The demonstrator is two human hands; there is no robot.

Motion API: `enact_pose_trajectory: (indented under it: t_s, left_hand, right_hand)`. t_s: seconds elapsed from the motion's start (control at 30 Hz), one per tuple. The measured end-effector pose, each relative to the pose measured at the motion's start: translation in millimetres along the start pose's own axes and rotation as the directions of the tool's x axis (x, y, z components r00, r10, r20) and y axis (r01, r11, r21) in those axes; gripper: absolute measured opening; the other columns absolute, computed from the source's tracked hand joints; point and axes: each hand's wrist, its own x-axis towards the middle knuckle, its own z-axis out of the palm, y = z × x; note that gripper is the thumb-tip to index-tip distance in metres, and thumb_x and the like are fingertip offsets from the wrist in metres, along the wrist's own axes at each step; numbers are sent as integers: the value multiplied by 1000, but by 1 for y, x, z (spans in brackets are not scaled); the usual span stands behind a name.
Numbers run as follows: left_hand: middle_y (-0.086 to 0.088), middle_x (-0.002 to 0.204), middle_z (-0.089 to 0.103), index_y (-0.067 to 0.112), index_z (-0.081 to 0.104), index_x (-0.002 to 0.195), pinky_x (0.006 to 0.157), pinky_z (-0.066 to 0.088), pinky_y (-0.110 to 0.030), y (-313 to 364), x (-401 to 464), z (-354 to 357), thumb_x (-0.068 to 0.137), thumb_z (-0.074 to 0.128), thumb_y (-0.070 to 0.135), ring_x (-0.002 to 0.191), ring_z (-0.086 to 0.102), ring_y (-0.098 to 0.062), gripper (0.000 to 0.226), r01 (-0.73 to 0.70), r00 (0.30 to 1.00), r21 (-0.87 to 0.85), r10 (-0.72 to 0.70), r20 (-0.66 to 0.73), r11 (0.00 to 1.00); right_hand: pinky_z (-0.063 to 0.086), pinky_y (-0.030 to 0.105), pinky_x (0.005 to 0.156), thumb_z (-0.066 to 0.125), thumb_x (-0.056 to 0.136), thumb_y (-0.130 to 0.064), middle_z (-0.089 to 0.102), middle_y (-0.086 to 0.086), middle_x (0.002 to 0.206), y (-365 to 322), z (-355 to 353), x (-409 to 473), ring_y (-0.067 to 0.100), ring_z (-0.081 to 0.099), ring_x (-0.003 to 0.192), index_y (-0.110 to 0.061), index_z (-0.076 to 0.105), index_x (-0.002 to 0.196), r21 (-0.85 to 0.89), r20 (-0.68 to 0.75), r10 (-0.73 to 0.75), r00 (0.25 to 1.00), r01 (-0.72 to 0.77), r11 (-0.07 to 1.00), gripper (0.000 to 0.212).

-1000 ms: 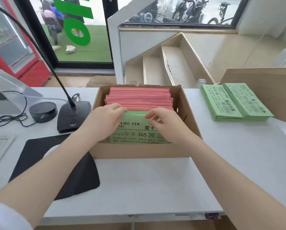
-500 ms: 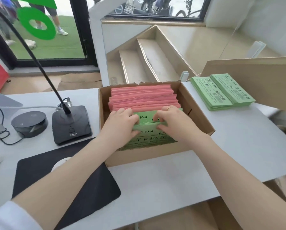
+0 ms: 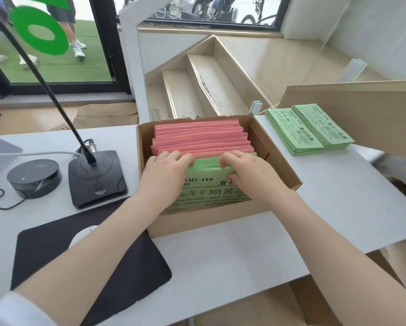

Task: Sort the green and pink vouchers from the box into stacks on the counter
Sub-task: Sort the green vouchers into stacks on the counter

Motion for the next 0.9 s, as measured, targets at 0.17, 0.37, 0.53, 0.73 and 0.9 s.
enact_pose_trajectory:
  t_s: [0.17,0.37,0.53,0.73,0.9]
  left_hand:
    - [-11,94,60,10,64,96,72,40,-40,-3,-1,4,69,72,0,91,55,-36,30,-85,990,18,87,-108,996]
    - [-9,84,59,9,59,81,70,41,-38,3,-2,0,64,81,20,84,56,-33,29,-187,980,31,189,-56,982]
    - [-8,81,60,10,61,76,63,44,-37,1,-6,0,58,86,23,73,58,-31,33,-253,965,54,256,-52,966]
    - [3,107,63,19,41,117,90,33,-33,4,-1,2,90,54,35,99,58,-22,33,-72,996,111,67,54,991]
    - [-1,97,67,23,55,117,93,30,-32,5,0,-5,87,56,45,96,57,-25,37,18,1000,85,-19,13,996]
  right_hand:
    - [38,34,79,63,84,-15,53,4,113,4,-1,9,26,48,99,-12,58,106,-4,-9,-56,998,56,998,23]
    - [26,31,77,72,75,-33,53,2,102,4,1,5,25,45,99,-15,59,93,-147,3,-129,992,129,981,28]
    - [29,29,61,82,65,-19,58,1,75,5,0,-4,24,51,71,-14,55,76,-160,-9,-215,977,211,964,29]
    - [32,28,72,62,86,-28,52,4,114,-3,-3,8,24,49,108,-15,56,114,-180,97,-76,992,93,979,31]
    - [30,28,69,56,90,-34,57,3,109,6,-2,8,25,53,105,-14,57,105,-210,94,-65,993,84,974,26]
